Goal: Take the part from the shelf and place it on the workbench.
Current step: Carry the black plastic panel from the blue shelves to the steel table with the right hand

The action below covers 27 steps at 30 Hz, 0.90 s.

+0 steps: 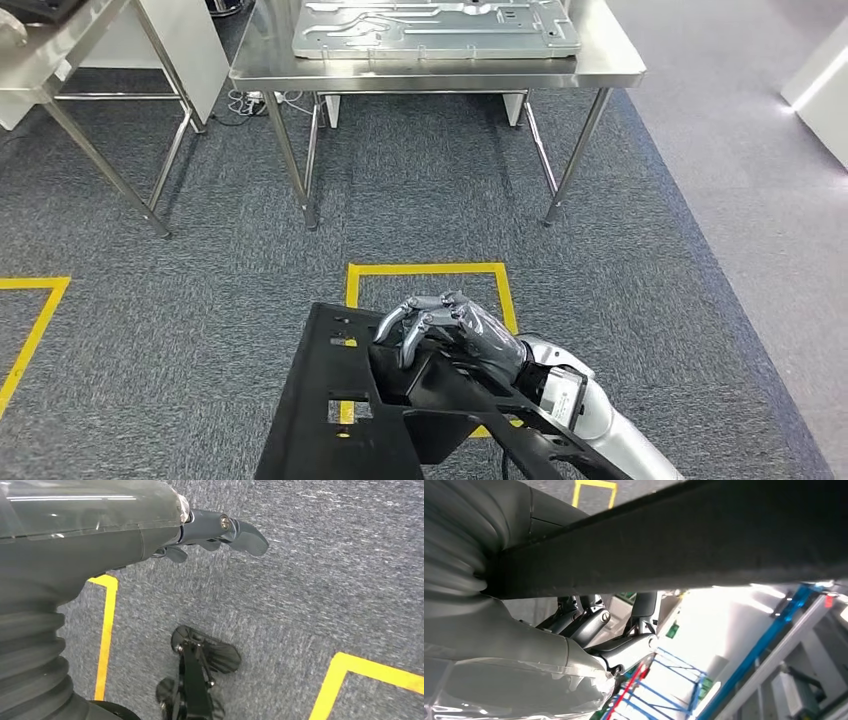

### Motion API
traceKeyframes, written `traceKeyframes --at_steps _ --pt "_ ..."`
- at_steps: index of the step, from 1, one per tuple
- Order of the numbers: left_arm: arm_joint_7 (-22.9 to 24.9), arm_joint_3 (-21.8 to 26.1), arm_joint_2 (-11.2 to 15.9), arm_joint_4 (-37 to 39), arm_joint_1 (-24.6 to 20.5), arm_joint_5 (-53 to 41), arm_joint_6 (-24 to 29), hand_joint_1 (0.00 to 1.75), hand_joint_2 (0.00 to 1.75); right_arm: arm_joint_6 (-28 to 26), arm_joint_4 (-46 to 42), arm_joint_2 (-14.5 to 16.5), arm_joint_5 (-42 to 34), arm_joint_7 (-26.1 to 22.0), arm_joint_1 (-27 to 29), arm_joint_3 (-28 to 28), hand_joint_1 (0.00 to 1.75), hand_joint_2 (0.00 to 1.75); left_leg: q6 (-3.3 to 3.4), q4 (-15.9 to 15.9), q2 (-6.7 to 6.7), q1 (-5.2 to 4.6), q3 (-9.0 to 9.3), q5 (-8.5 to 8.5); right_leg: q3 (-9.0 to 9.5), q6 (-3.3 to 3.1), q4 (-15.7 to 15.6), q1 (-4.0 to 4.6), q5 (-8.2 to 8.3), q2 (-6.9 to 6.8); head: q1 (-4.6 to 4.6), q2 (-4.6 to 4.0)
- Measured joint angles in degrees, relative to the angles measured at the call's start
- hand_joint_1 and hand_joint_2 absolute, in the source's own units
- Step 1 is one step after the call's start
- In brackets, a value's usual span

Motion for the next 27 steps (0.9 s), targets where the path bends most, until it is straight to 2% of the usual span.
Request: traceKeyframes --at_steps 1,2,4,5,7,10,11,12,14,15,16,17,19,20,21,22,25,26,27 --pt "0.0 0.07 0.0 0.0 0.02 -0.13 -0.03 0.0 1.75 -0.13 -0.02 -0.02 0.14 0.1 0.0 0.01 1.75 1.75 -0.09 0.01 0.18 0.03 0.1 -0.1 -0.24 0.12 0.12 -0.18 0.72 -0.09 0.01 0.01" --pt "0.0 0.13 0.0 0.0 0.01 -0.24 -0.07 0.0 1.75 -0.27 -0.07 -0.03 0.23 0.21 -0.03 0.02 1.75 1.75 -0.26 0.02 0.3 0.07 0.29 -0.23 0.78 0.18 -2.09 -0.33 2.45 -0.22 0.01 0.01" --pt "-0.01 0.15 0.0 0.0 -0.06 -0.43 -0.13 0.0 1.75 -0.42 -0.27 -0.03 0.33 0.39 -0.17 0.02 1.75 1.75 -0.78 0.05 0.45 0.05 0.8 -0.64 4.85 0.03 -10.06 -0.38 6.22 -0.67 0.02 0.01" --pt "-0.02 0.16 0.01 0.0 -0.09 -0.48 -0.15 0.0 1.75 -0.46 -0.38 -0.03 0.36 0.49 -0.25 0.02 1.75 1.75 -1.14 0.06 0.5 -0.03 0.98 -0.88 6.51 -0.16 -13.29 -0.25 7.18 -0.85 0.0 0.01" --pt "-0.02 0.18 0.02 0.0 -0.13 -0.61 -0.2 0.0 1.75 -0.53 -0.54 -0.04 0.39 0.59 -0.34 0.01 1.75 1.75 -1.87 -0.1 0.68 -0.21 1.24 -1.27 7.65 -0.7 -15.71 0.12 7.07 -0.89 -0.04 0.01" --pt "-0.07 0.2 0.12 -0.01 -0.22 -0.86 -0.37 0.0 1.75 -0.78 -0.85 -0.05 0.43 0.66 -0.33 0.0 1.75 1.75 -2.85 0.18 0.98 -0.08 1.59 -1.99 8.23 -1.89 -16.26 0.03 6.87 -0.51 -0.11 0.01" --pt "-0.1 0.2 0.14 -0.02 -0.25 -0.98 -0.42 0.0 1.75 -0.9 -0.97 -0.05 0.44 0.66 -0.34 -0.01 1.75 1.75 -3.02 1.87 0.98 -0.03 0.95 -2.91 8.63 -2.33 -16.48 -0.09 6.78 -0.46 -0.22 0.01" --pt "-0.13 0.2 0.15 -0.02 -0.26 -1.08 -0.44 0.0 1.75 -1.02 -1.07 -0.04 0.46 0.66 -0.31 0.0 1.75 1.75 -3.1 4.85 0.93 0.0 -0.47 -4.31 9.04 -2.73 -16.61 -0.13 6.61 -0.44 -0.33 0.0" --pt "-0.14 0.2 0.19 -0.02 -0.15 -1.2 -0.45 0.0 1.75 -1.22 -1.08 -0.04 0.57 0.67 -0.13 0.01 1.75 1.75 -3.16 12.91 0.89 -0.02 -4.93 -7.29 9.65 -3.3 -16.59 0.15 6.04 -0.35 -0.48 0.0" --pt "-0.14 0.2 0.22 -0.02 -0.08 -1.21 -0.45 0.0 1.75 -1.27 -1.08 -0.04 0.64 0.69 0.0 0.02 1.75 1.75 -3.17 15.78 0.88 -0.03 -6.88 -7.75 9.98 -3.42 -16.55 0.3 5.71 -0.23 -0.48 0.0" --pt "-0.13 0.2 0.25 -0.02 -0.01 -1.22 -0.44 0.0 1.75 -1.31 -1.07 -0.04 0.72 0.7 0.1 0.02 1.75 1.75 -3.11 16.67 0.87 -0.05 -7.94 -7.04 10.37 -3.45 -16.49 0.44 5.35 -0.07 -0.48 0.01" --pt "-0.13 0.2 0.26 -0.02 0.03 -1.25 -0.44 0.0 1.75 -1.33 -1.07 -0.03 0.77 0.7 0.15 0.02 1.75 1.75 -2.95 15.19 0.86 -0.08 -7.84 -5.16 10.86 -3.42 -16.42 0.55 4.92 0.1 -0.49 0.01" --pt "-0.14 0.21 0.33 -0.02 0.05 -1.36 -0.45 0.0 1.75 -1.35 -1.06 -0.04 0.85 0.69 0.18 0.02 1.75 1.75 -2.24 7.89 0.76 -0.26 -5.24 -0.18 11.97 -3.22 -16.34 0.66 3.92 0.31 -0.45 0.01" --pt "-0.15 0.22 0.39 -0.02 0.04 -1.42 -0.45 0.0 1.75 -1.35 -1.05 -0.04 0.89 0.68 0.16 0.02 1.75 1.75 -1.85 4.4 0.7 -0.46 -3.87 1.27 12.3 -3.0 -16.26 0.74 3.45 0.4 -0.44 0.01" --pt "-0.15 0.23 0.46 -0.02 0.01 -1.48 -0.45 0.0 1.75 -1.35 -1.04 -0.04 0.93 0.67 0.18 0.02 1.75 1.75 -1.5 2.23 0.65 -0.7 -2.99 1.84 12.46 -2.7 -16.31 0.73 3.14 0.46 -0.42 0.01" --pt "-0.19 0.25 0.53 -0.02 0.0 -1.53 -0.45 0.0 1.75 -1.36 -1.04 -0.04 0.99 0.65 0.23 0.02 1.75 1.75 -1.19 1.32 0.61 -0.92 -2.63 1.49 12.52 -2.33 -16.23 0.7 3.08 0.51 -0.4 0.01" --pt "-0.3 0.34 0.61 -0.02 0.03 -1.64 -0.51 0.0 1.75 -1.38 -1.07 -0.05 1.14 0.59 0.34 0.01 1.75 1.75 -0.29 -0.12 0.52 -0.92 -1.27 0.86 12.75 -1.22 -15.25 0.59 3.36 0.45 -0.39 0.01" --pt "-0.32 0.37 0.62 -0.02 0.04 -1.67 -0.56 0.0 1.75 -1.39 -1.09 -0.05 1.18 0.57 0.3 0.0 1.75 1.75 0.02 -0.52 0.5 -0.79 -0.46 0.67 12.18 -0.9 -13.87 0.55 3.1 0.32 -0.31 0.01" --pt "-0.34 0.41 0.61 -0.02 0.0 -1.71 -0.6 0.0 1.75 -1.4 -1.11 -0.05 1.21 0.56 0.25 -0.01 1.75 1.75 0.26 -0.83 0.48 -0.68 0.34 0.46 10.87 -0.58 -11.5 0.47 2.46 0.21 -0.23 0.01"
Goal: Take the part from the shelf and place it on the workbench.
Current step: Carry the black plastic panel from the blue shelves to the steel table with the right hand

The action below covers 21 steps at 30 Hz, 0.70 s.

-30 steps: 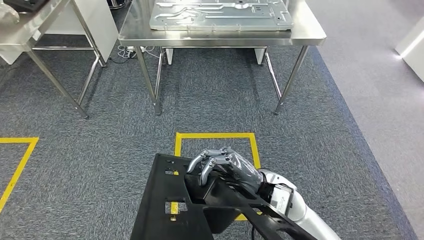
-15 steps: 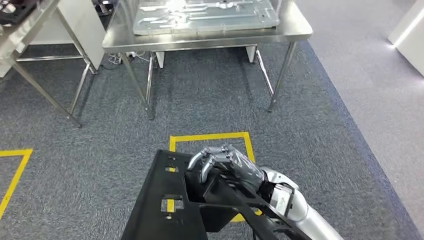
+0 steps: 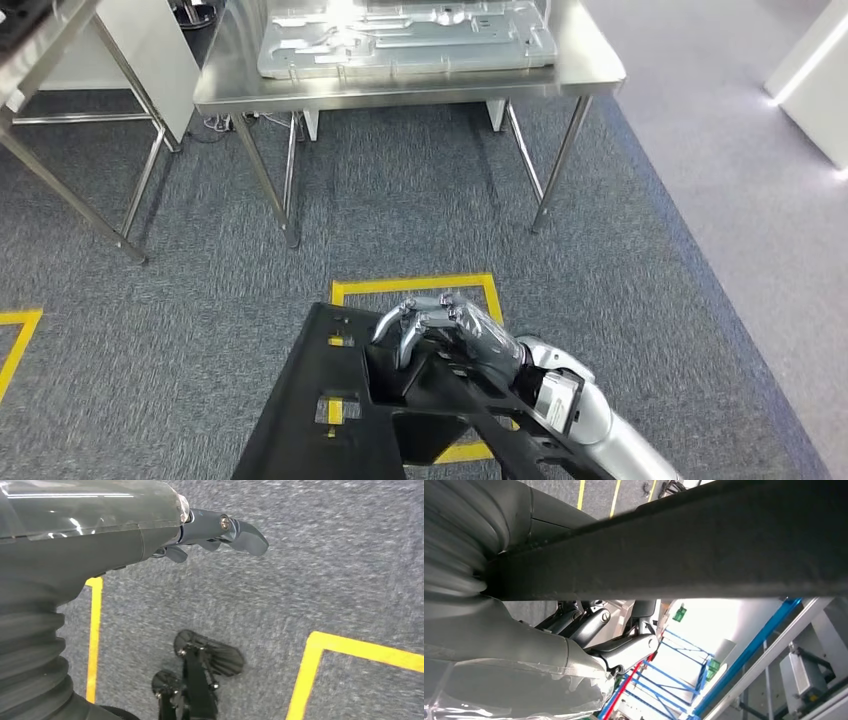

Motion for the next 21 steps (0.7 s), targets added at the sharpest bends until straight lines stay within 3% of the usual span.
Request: traceKeyframes --at_steps 3,5,6,8,9,10,13,14,16,18,20,21 --pt "-0.02 0.16 0.0 0.0 -0.03 -0.04 -0.1 0.0 1.75 -0.01 -0.03 -0.01 0.04 -0.02 0.14 0.0 1.75 1.75 0.21 -0.23 -0.01 0.06 1.56 -1.22 -6.99 0.77 9.15 -0.33 -3.26 -0.18 0.15 0.0" --pt "-0.02 0.22 -0.01 0.0 0.1 -0.04 -0.15 0.0 1.75 0.01 -0.02 -0.04 0.05 -0.02 0.36 0.0 1.75 1.75 -0.01 -0.23 -0.05 0.14 3.0 -2.4 -9.49 0.94 9.48 -0.53 -2.88 -0.35 0.15 0.0" --pt "-0.02 0.22 -0.02 0.0 0.14 -0.04 -0.19 0.0 1.75 0.01 -0.02 -0.05 0.05 -0.02 0.39 0.0 1.75 1.75 -0.18 -0.23 -0.07 0.21 3.92 -3.08 -9.35 0.9 7.02 -0.58 -1.02 -0.47 0.15 0.0" --pt "-0.01 0.24 -0.05 0.0 0.14 -0.04 -0.23 0.0 1.75 -0.01 0.01 -0.13 0.04 -0.03 0.42 0.0 1.75 1.75 -0.68 -0.22 -0.1 0.28 5.48 -4.5 -7.98 0.6 0.09 -0.48 4.82 -0.8 0.15 -0.01" --pt "-0.01 0.25 -0.07 -0.01 0.03 -0.04 -0.22 0.0 1.75 0.0 0.04 -0.18 0.07 -0.03 0.47 0.0 1.75 1.75 -1.01 -0.34 -0.1 0.25 5.95 -5.08 -7.53 0.3 -2.36 -0.3 6.87 -0.91 0.11 -0.01" --pt "-0.02 0.26 -0.07 -0.01 -0.05 -0.05 -0.2 0.0 1.75 0.0 0.05 -0.25 0.11 -0.05 0.53 -0.01 1.75 1.75 -1.39 -0.58 -0.09 0.2 6.34 -5.46 -7.34 -0.09 -3.79 -0.11 8.08 -0.92 0.06 -0.01" --pt "-0.11 0.29 -0.07 -0.03 -0.17 -0.1 -0.17 0.0 1.75 -0.03 -0.1 -0.35 0.2 -0.17 0.58 -0.05 1.75 1.75 -2.52 0.32 -0.01 0.18 6.94 -4.88 -5.99 -1.55 -4.76 0.0 7.4 -0.49 -0.07 -0.01" --pt "-0.15 0.29 -0.09 -0.03 -0.22 -0.17 -0.19 0.0 1.75 -0.03 -0.17 -0.34 0.2 -0.25 0.54 -0.07 1.75 1.75 -2.76 2.66 -0.02 0.25 5.96 -4.3 -5.05 -2.0 -5.05 -0.07 6.92 -0.43 -0.18 -0.01" --pt "-0.24 0.31 -0.14 -0.04 -0.33 -0.36 -0.21 0.0 1.75 -0.02 -0.26 -0.31 0.21 -0.37 0.53 -0.07 1.75 1.75 -3.0 9.88 -0.04 0.42 1.58 -4.54 -3.2 -2.6 -5.49 -0.07 5.73 -0.41 -0.35 -0.01" --pt "-0.38 0.39 -0.14 -0.04 -0.19 -0.52 -0.22 0.0 1.75 -0.02 -0.26 -0.3 0.22 -0.41 0.63 -0.05 1.75 1.75 -3.1 15.8 -0.04 0.42 -3.6 -8.14 -1.53 -2.88 -5.58 0.06 4.25 -0.29 -0.44 -0.01" --pt "-0.51 0.55 -0.14 -0.04 0.09 -0.62 -0.22 0.0 1.75 -0.01 -0.26 -0.31 0.22 -0.41 0.72 -0.04 1.75 1.75 -3.0 16.14 -0.04 0.39 -6.45 -11.5 0.5 -2.93 -5.58 0.22 2.65 -0.03 -0.45 0.0" --pt "-0.55 0.62 -0.15 -0.04 0.19 -0.66 -0.22 0.0 1.75 -0.01 -0.26 -0.31 0.23 -0.41 0.72 -0.04 1.75 1.75 -2.8 14.06 -0.04 0.36 -6.85 -11.01 1.65 -2.89 -5.58 0.32 1.8 0.07 -0.45 0.0"
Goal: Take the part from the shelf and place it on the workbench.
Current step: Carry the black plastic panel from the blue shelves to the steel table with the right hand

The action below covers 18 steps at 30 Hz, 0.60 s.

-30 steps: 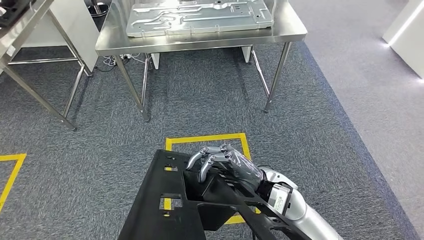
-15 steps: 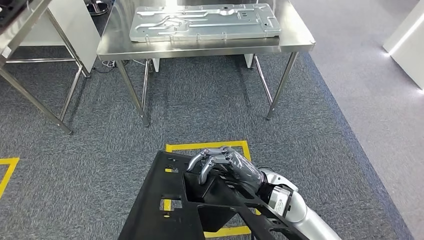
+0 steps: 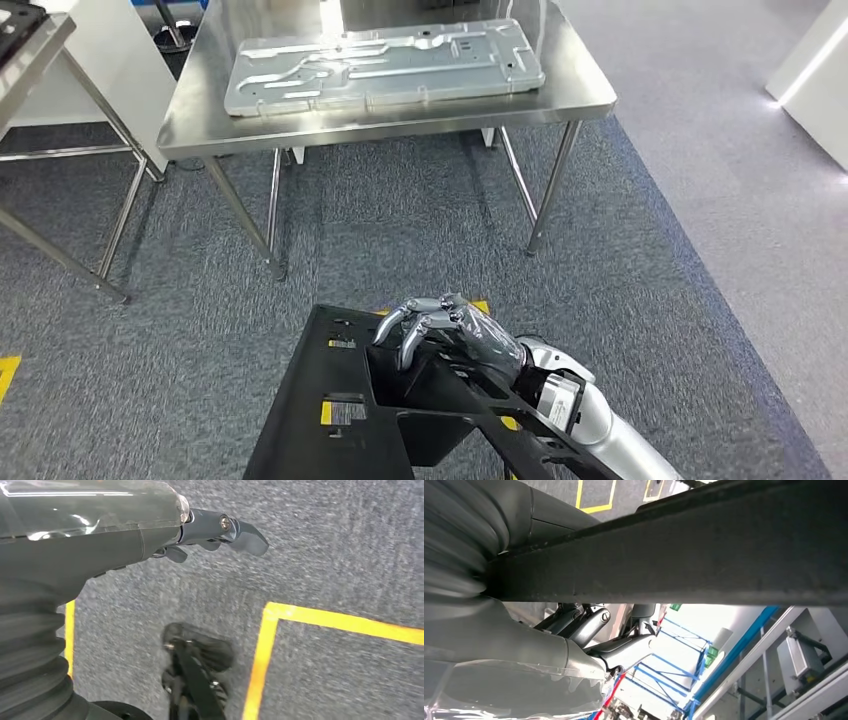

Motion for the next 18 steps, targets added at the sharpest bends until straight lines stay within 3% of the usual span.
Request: traceKeyframes --at_steps 1,3,4,5,7,8,10,11,13,14,15,16,18 --pt "-0.02 0.06 0.01 0.0 0.1 -0.05 0.0 0.0 1.75 0.0 0.01 0.0 0.01 0.0 0.02 0.0 1.75 1.75 0.35 -3.15 0.01 -0.12 -0.01 2.66 1.03 0.06 -0.02 0.05 -0.87 0.06 0.02 0.0" --pt "-0.08 0.22 0.14 0.0 0.33 -0.13 -0.01 0.0 1.75 -0.01 0.06 0.01 0.06 0.02 0.1 0.02 1.75 1.75 1.18 -9.39 -0.06 -0.61 0.08 10.69 2.6 0.41 0.16 0.23 -2.57 0.24 0.1 0.0" --pt "-0.09 0.32 0.23 -0.01 0.44 -0.19 -0.02 0.0 1.75 -0.01 0.05 0.01 0.12 0.04 0.17 0.02 1.75 1.75 1.49 -11.12 -0.12 -0.9 0.3 13.5 3.13 0.7 0.05 0.21 -3.33 0.39 0.15 0.0" --pt "-0.11 0.42 0.3 -0.03 0.45 -0.24 -0.02 0.0 1.75 -0.01 0.02 0.02 0.16 0.06 0.2 0.03 1.75 1.75 1.72 -11.97 -0.18 -1.06 0.56 14.57 3.69 1.1 0.23 0.21 -3.64 0.53 0.17 0.0" --pt "-0.15 0.53 0.33 -0.08 0.25 -0.35 -0.03 0.0 1.75 -0.03 -0.24 0.02 0.24 0.08 0.05 0.01 1.75 1.75 2.21 -12.61 -0.31 -1.07 2.22 14.06 3.91 1.97 1.85 0.05 -3.0 0.55 0.14 0.0" --pt "-0.17 0.56 0.33 -0.1 0.09 -0.37 -0.04 0.0 1.75 -0.05 -0.35 0.02 0.25 0.06 -0.08 0.0 1.75 1.75 2.53 -13.04 -0.35 -0.93 3.17 13.78 2.98 2.37 4.34 0.02 -1.91 0.41 0.18 0.0" --pt "-0.19 0.61 0.33 -0.11 -0.09 -0.4 -0.05 0.0 1.75 -0.05 -0.46 0.02 0.3 0.05 -0.17 -0.02 1.75 1.75 2.93 -13.65 -0.41 -0.7 5.18 12.94 -1.43 3.01 11.11 -0.19 -1.03 0.09 0.3 0.0" --pt "-0.2 0.64 0.34 -0.11 -0.1 -0.4 -0.05 0.0 1.75 -0.04 -0.44 0.02 0.32 0.05 -0.12 -0.02 1.75 1.75 3.04 -13.82 -0.42 -0.62 6.06 12.29 -4.14 3.3 14.13 -0.3 -2.05 -0.03 0.36 0.0" --pt "-0.19 0.69 0.34 -0.11 -0.06 -0.41 -0.06 0.0 1.75 -0.03 -0.31 0.01 0.41 0.11 0.0 -0.02 1.75 1.75 2.99 -14.01 -0.52 -0.51 8.01 10.68 -8.69 3.77 16.65 -0.61 -7.16 -0.19 0.37 0.0" --pt "-0.18 0.72 0.31 -0.11 -0.01 -0.41 -0.07 0.0 1.75 -0.02 -0.18 0.0 0.5 0.19 0.03 -0.02 1.75 1.75 2.89 -14.03 -0.6 -0.42 9.14 9.77 -10.0 3.86 15.96 -0.72 -9.51 -0.3 0.37 0.0" --pt "-0.17 0.75 0.27 -0.11 0.05 -0.41 -0.07 0.0 1.75 -0.01 -0.02 0.0 0.63 0.29 0.04 -0.02 1.75 1.75 2.76 -14.04 -0.67 -0.32 10.35 8.8 -10.73 3.83 14.17 -0.79 -10.49 -0.43 0.38 0.0" --pt "-0.17 0.78 0.21 -0.11 0.09 -0.41 -0.07 0.0 1.75 0.0 0.19 0.0 0.76 0.42 0.04 -0.02 1.75 1.75 2.57 -14.07 -0.72 -0.23 11.57 7.78 -10.97 3.74 11.32 -0.82 -8.94 -0.59 0.38 0.0" --pt "-0.17 0.84 0.14 -0.11 0.05 -0.42 -0.06 0.0 1.75 0.0 0.67 -0.01 0.96 0.63 0.08 0.01 1.75 1.75 2.09 -14.15 -0.84 -0.22 13.82 5.73 -10.61 3.48 5.21 -0.79 -0.2 -1.06 0.48 0.0"
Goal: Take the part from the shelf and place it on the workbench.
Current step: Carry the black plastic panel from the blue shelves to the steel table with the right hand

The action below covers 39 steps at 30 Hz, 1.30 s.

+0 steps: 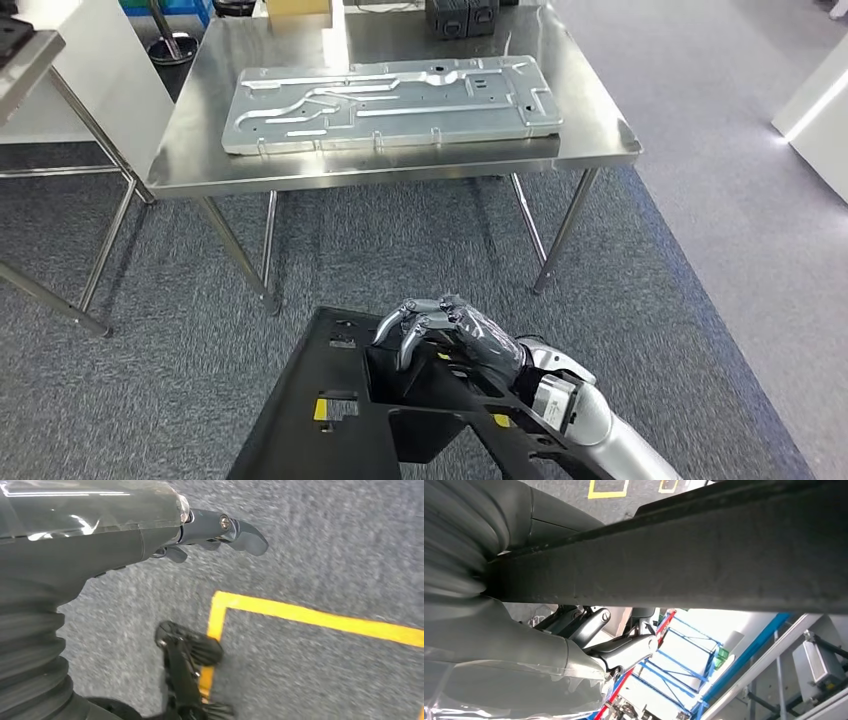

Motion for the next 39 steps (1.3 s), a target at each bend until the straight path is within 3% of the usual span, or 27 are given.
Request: traceKeyframes --at_steps 1,2,4,5,7,8,9,11,12,13,15,16,17,19,21,23,25,27,28,29,31,32,33,35,37,38,39 --pt "0.0 0.03 -0.01 -0.01 -0.07 -0.01 0.0 0.0 1.75 0.01 0.21 0.01 0.05 0.09 0.0 0.02 1.75 1.75 -0.31 -0.36 -0.04 -0.09 1.08 -1.06 0.49 -0.23 -1.94 0.09 3.88 -0.19 0.02 0.0" --pt "-0.01 0.06 0.01 -0.04 -0.16 -0.01 0.0 0.0 1.75 -0.01 0.34 0.02 0.1 0.16 -0.04 0.03 1.75 1.75 -0.69 -0.41 -0.08 -0.25 2.23 -1.52 1.09 -0.58 -2.94 0.1 6.12 -0.19 0.06 0.0" --pt "-0.03 0.09 0.04 -0.1 -0.47 -0.02 0.01 0.0 1.75 -0.02 0.39 0.14 0.16 0.23 -0.41 0.05 1.75 1.75 -1.46 1.06 -0.02 -0.37 2.97 -0.84 2.64 -1.51 -3.35 0.09 6.03 0.18 -0.02 0.0" --pt "-0.04 0.12 0.05 -0.13 -0.64 -0.02 0.01 0.0 1.75 -0.02 0.42 0.22 0.19 0.2 -0.62 0.06 1.75 1.75 -1.76 3.59 0.06 -0.34 2.18 0.36 3.47 -1.99 -3.59 0.04 5.71 0.35 -0.04 0.0" --pt "-0.03 0.16 0.05 -0.13 -0.88 -0.03 0.02 0.0 1.75 -0.01 0.64 0.34 0.21 0.16 -0.82 0.09 1.75 1.75 -2.11 10.4 0.25 -0.2 -2.04 0.82 5.06 -2.84 -3.71 0.17 4.69 0.39 -0.26 0.0" --pt "-0.02 0.19 0.04 -0.13 -0.84 -0.03 0.02 0.0 1.75 0.01 0.82 0.34 0.21 0.14 -0.8 0.11 1.75 1.75 -2.21 13.69 0.32 -0.2 -4.67 -0.61 5.79 -3.15 -3.72 0.29 3.93 0.38 -0.37 0.0" --pt "-0.01 0.21 0.03 -0.13 -0.71 -0.04 0.01 0.0 1.75 0.02 1.01 0.34 0.21 0.12 -0.76 0.13 1.75 1.75 -2.28 15.96 0.36 -0.21 -7.13 -3.06 6.51 -3.36 -3.73 0.42 3.2 0.45 -0.47 0.0" --pt "0.0 0.28 0.02 -0.13 -0.28 -0.04 0.01 0.0 1.75 0.03 1.3 0.34 0.21 0.07 -0.68 0.17 1.75 1.75 -2.09 16.71 0.37 -0.28 -10.54 -7.52 8.06 -3.61 -3.73 0.77 1.76 0.67 -0.51 0.0" --pt "0.01 0.31 0.02 -0.13 -0.1 -0.04 0.01 0.0 1.75 0.04 1.38 0.35 0.21 0.04 -0.67 0.2 1.75 1.75 -1.74 14.99 0.38 -0.38 -11.25 -7.75 8.9 -3.68 -3.73 1.0 1.05 0.76 -0.5 0.0" --pt "0.01 0.34 0.02 -0.13 0.03 -0.04 0.02 0.0 1.75 0.04 1.41 0.35 0.21 0.02 -0.66 0.22 1.75 1.75 -1.08 12.11 0.4 -0.59 -11.39 -6.13 9.78 -3.73 -3.74 1.26 0.34 0.79 -0.51 0.0" --pt "-0.01 0.49 0.24 -0.12 0.27 -0.06 0.03 0.0 1.75 0.07 1.52 0.37 0.21 -0.05 -0.65 0.28 1.75 1.75 0.88 5.88 0.32 -1.46 -10.74 1.28 11.25 -3.7 -3.77 1.52 -1.04 0.85 -0.26 0.0" --pt "-0.02 0.57 0.4 -0.12 0.39 -0.07 0.06 0.0 1.75 0.07 1.59 0.42 0.21 -0.09 -0.61 0.3 1.75 1.75 1.55 3.8 0.18 -1.94 -10.24 4.24 11.83 -3.48 -3.81 1.49 -1.67 0.95 -0.17 0.0" --pt "-0.05 0.64 0.56 -0.13 0.48 -0.08 0.08 0.0 1.75 0.08 1.61 0.48 0.2 -0.11 -0.58 0.32 1.75 1.75 1.94 2.55 0.07 -2.33 -9.7 6.0 12.44 -3.22 -3.71 1.39 -2.05 1.09 -0.09 0.0" --pt "-0.12 0.72 0.68 -0.16 0.35 -0.08 0.1 0.0 1.75 0.08 1.5 0.65 0.16 -0.18 -0.69 0.32 1.75 1.75 1.93 1.1 -0.08 -2.42 -7.94 5.86 12.93 -2.54 -2.62 1.27 -1.61 1.25 -0.16 0.0" --pt "-0.19 0.88 0.66 -0.17 0.1 -0.08 0.08 0.0 1.75 0.04 1.35 0.74 0.21 -0.21 -0.98 0.3 1.75 1.75 2.03 -0.42 -0.09 -2.03 -5.55 5.57 11.17 -1.93 1.4 1.23 0.08 1.14 -0.06 0.0" --pt "-0.25 1.13 0.56 -0.17 0.06 -0.09 0.06 0.0 1.75 -0.13 1.32 0.77 0.64 -0.15 -1.03 0.28 1.75 1.75 1.94 -1.5 -0.24 -1.59 -3.45 4.87 6.78 -1.18 7.36 0.98 0.02 1.02 0.07 0.0" --pt "-0.28 1.37 0.41 -0.17 0.12 -0.11 0.04 0.0 1.75 -0.5 1.39 0.75 1.6 0.01 -0.8 0.28 1.75 1.75 1.53 -1.91 -0.66 -1.05 -1.66 3.55 1.9 -0.35 11.01 0.46 -3.62 0.95 0.08 0.0" --pt "-0.29 1.57 0.16 -0.16 0.32 -0.14 0.04 0.0 1.75 -0.92 1.49 0.75 2.59 0.24 -0.53 0.31 1.75 1.75 0.9 -2.02 -1.3 -0.34 0.47 1.73 -1.03 0.46 9.86 -0.08 -7.47 0.81 0.08 0.0" --pt "-0.31 1.65 0.02 -0.15 0.44 -0.15 0.04 0.0 1.75 -1.06 1.58 0.74 2.92 0.31 -0.39 0.32 1.75 1.75 0.56 -2.02 -1.7 0.03 1.72 0.67 -1.64 0.86 7.48 -0.37 -7.35 0.77 0.09 0.0" --pt "-0.34 1.69 -0.11 -0.15 0.56 -0.17 0.04 0.0 1.75 -1.13 1.75 0.67 3.19 0.33 -0.21 0.35 1.75 1.75 0.23 -2.04 -2.07 0.32 2.79 -0.46 -1.86 1.25 4.13 -0.67 -4.3 0.92 0.14 0.0" --pt "-0.4 1.78 -0.3 -0.15 0.61 -0.22 0.06 0.0 1.75 -1.19 2.21 0.42 3.56 0.33 0.26 0.46 1.75 1.75 -0.58 -2.04 -2.8 0.62 4.91 -2.82 -1.82 1.27 -1.66 -0.98 5.48 1.33 0.22 -0.01" --pt "-0.45 1.83 -0.34 -0.15 0.55 -0.28 0.07 0.0 1.75 -1.25 2.32 0.33 3.74 0.36 0.44 0.53 1.75 1.75 -1.04 -2.43 -3.08 0.65 5.88 -3.72 -1.65 0.84 -2.95 -0.93 8.94 1.47 0.13 0.0" --pt "-0.5 1.87 -0.37 -0.15 0.42 -0.38 0.08 0.0 1.75 -1.4 2.35 0.3 3.88 0.4 0.45 0.56 1.75 1.75 -1.53 -2.62 -3.27 0.67 6.76 -4.02 -1.33 0.16 -3.13 -0.78 9.92 1.4 0.06 0.0" --pt "-0.59 2.0 -0.39 -0.15 -0.04 -0.57 0.08 0.0 1.75 -1.95 2.15 0.45 4.15 0.52 0.06 0.58 1.75 1.75 -2.35 0.18 -3.07 0.72 6.06 -2.03 0.08 -1.14 -2.97 -0.66 8.15 1.22 -0.2 0.0" --pt "-0.72 2.16 -0.42 -0.16 -0.51 -0.67 0.07 0.0 1.75 -2.43 2.11 0.61 4.39 0.72 -0.25 0.56 1.75 1.75 -2.83 8.75 -1.56 0.74 0.96 1.14 2.5 -2.05 -3.8 -0.75 6.47 0.95 -0.44 0.0" --pt "-0.77 2.25 -0.43 -0.17 -0.6 -0.69 0.06 0.0 1.75 -2.52 2.14 0.66 4.51 0.84 -0.23 0.56 1.75 1.75 -2.97 12.97 -0.67 0.76 -2.33 1.26 3.93 -2.32 -4.33 -0.76 5.53 0.78 -0.55 0.0" --pt "-0.8 2.37 -0.44 -0.17 -0.57 -0.69 0.06 0.0 1.75 -2.63 2.21 0.66 4.61 0.94 -0.19 0.58 1.75 1.75 -3.05 15.86 -0.12 0.74 -5.5 -0.22 5.49 -2.52 -4.75 -0.74 4.57 0.66 -0.65 0.0"
